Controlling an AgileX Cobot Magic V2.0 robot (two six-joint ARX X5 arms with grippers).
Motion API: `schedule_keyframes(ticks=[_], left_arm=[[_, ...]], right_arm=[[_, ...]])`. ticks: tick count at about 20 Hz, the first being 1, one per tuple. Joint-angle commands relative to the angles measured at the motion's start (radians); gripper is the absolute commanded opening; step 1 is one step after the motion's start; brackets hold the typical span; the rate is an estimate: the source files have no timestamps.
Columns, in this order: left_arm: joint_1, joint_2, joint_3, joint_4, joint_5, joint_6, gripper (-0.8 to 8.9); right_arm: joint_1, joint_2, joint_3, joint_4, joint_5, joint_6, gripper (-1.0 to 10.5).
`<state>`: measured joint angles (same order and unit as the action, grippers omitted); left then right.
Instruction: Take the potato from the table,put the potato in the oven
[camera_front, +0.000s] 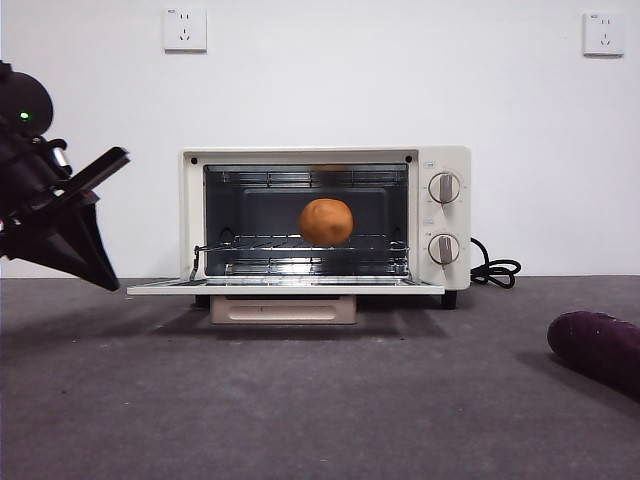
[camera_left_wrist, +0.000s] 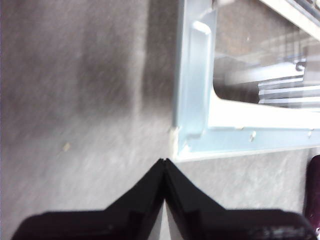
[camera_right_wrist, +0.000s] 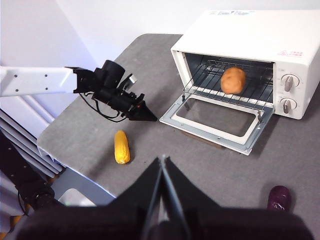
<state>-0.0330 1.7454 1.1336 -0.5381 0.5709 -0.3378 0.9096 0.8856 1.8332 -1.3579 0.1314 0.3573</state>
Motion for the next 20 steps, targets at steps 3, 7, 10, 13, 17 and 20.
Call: schedule_keyframes(ticks=[3, 7, 10, 13, 17, 20], left_arm=[[-0.032, 0.064, 0.065, -0.057, -0.072, -0.006, -0.06], [-0.042, 0.098, 0.069, -0.066, -0.153, 0.005, -0.06], [-0.033, 0.098, 0.073, -0.048, -0.172, 0.008, -0.06], [-0.028, 0.101, 0.074, -0.045, -0.197, 0.02, -0.06], [-0.028, 0.103, 0.074, -0.041, -0.172, 0.024, -0.06], [-0.055, 0.105, 0.074, -0.04, -0.172, 0.016, -0.06]], right_arm=[[0.001, 0.0, -0.006, -0.021, 0.002, 0.018, -0.1], [0.001, 0.0, -0.005, -0.021, 0.003, 0.018, -0.1], [0.001, 0.0, -0.006, -0.021, 0.005, 0.021, -0.1], [0.001, 0.0, -0.006, -0.021, 0.016, 0.022, -0.1], [0.001, 0.003, -0.006, -0.021, 0.018, 0.023, -0.1], [0.001, 0.003, -0.006, -0.021, 0.018, 0.027, -0.1]])
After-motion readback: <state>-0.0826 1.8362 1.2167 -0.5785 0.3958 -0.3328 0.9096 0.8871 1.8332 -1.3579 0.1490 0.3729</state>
